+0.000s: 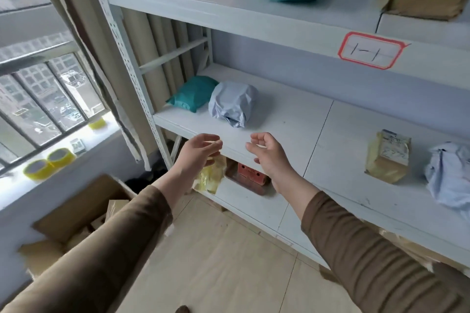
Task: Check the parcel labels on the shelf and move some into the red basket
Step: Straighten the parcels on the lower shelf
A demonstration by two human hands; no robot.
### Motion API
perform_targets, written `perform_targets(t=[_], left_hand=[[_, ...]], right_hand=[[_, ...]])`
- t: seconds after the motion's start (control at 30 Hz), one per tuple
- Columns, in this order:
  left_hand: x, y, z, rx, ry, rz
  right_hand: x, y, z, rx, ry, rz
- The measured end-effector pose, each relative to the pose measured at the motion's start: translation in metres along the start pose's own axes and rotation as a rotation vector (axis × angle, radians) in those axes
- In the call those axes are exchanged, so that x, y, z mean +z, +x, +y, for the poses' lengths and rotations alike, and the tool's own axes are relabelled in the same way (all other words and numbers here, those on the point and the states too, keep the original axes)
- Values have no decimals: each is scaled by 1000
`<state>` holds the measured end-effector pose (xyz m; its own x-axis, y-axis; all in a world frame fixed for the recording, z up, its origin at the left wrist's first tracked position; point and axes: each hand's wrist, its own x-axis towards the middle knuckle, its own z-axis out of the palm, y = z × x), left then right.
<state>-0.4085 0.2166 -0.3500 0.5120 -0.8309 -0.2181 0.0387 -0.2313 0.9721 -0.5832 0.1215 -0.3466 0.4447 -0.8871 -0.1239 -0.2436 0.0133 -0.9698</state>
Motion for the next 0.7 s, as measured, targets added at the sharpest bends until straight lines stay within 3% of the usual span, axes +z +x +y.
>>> perform_targets(t=[0.3,0.7], left_hand=[[-66,124,8,5,57,-132],[-62,269,15,7,141,-204]], right_hand=[[73,75,-10,95,24,172],[74,206,-9,161,64,273]])
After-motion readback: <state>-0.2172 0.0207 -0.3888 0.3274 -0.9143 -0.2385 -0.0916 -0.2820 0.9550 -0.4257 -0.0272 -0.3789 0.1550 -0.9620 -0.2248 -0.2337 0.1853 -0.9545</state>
